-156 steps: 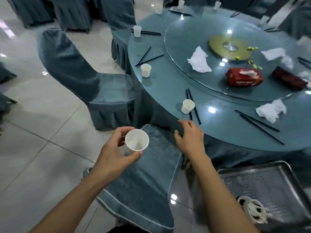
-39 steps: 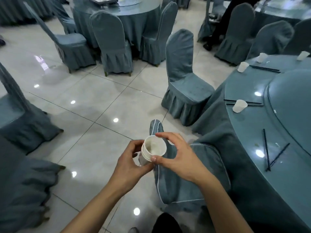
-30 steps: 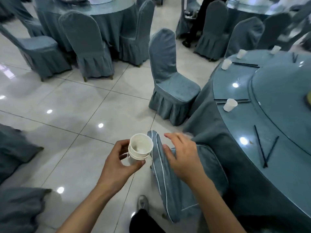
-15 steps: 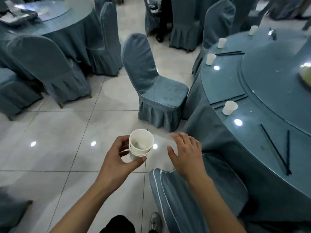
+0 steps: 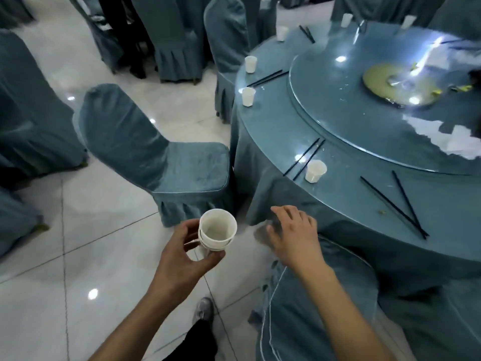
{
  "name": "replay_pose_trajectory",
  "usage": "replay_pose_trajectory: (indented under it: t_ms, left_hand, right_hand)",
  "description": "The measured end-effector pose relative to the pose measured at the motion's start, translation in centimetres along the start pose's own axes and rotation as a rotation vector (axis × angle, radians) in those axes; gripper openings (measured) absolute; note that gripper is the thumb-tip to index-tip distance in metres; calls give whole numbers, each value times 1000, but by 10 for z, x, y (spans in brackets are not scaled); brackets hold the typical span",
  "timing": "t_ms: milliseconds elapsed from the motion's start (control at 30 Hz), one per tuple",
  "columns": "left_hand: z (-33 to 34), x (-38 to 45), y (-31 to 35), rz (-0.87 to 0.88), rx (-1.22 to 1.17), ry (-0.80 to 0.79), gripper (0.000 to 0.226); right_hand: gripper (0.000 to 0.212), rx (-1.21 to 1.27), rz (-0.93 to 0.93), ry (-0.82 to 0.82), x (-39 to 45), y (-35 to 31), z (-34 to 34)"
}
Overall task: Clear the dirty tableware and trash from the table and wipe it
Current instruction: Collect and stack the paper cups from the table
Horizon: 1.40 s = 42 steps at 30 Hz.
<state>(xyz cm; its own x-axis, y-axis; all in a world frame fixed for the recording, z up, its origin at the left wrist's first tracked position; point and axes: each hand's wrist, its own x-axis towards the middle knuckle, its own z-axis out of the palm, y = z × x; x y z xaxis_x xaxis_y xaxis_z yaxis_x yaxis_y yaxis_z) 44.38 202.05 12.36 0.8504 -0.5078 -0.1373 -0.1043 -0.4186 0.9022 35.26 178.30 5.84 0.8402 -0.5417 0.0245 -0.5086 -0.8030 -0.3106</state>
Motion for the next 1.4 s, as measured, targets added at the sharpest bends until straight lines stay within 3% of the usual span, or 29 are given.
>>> replay_pose_trajectory:
  t_ms: [300, 500, 700, 833, 1067, 1200, 1300, 1400]
  left_hand:
    - [-43, 118, -8, 101, -26, -240, 64]
    - [-42, 180, -11, 107, -15, -310, 61]
    - [-34, 250, -11, 93, 33, -357, 63]
    - [-25, 294, 6, 95, 73, -404, 63]
    - [-13, 363, 26, 116, 66, -333, 60]
    - [-10, 402, 33, 103, 41, -329, 58]
    - [-10, 435, 33, 95, 19, -359, 57]
    - [-14, 470, 33, 116, 15, -384, 56]
  right_hand:
    - [46, -39, 343, -19, 67, -6, 6]
    - [54, 81, 610, -40, 129, 43, 13]
    - [70, 148, 748, 5, 198, 94, 25]
    - [81, 149, 818, -73, 227, 122, 32]
    - [71, 122, 852, -98, 247, 142, 48]
    - [65, 141, 869, 103, 261, 117, 21]
    - [62, 317, 743, 299, 292, 70, -15]
    - [61, 622, 503, 322, 338, 0, -50]
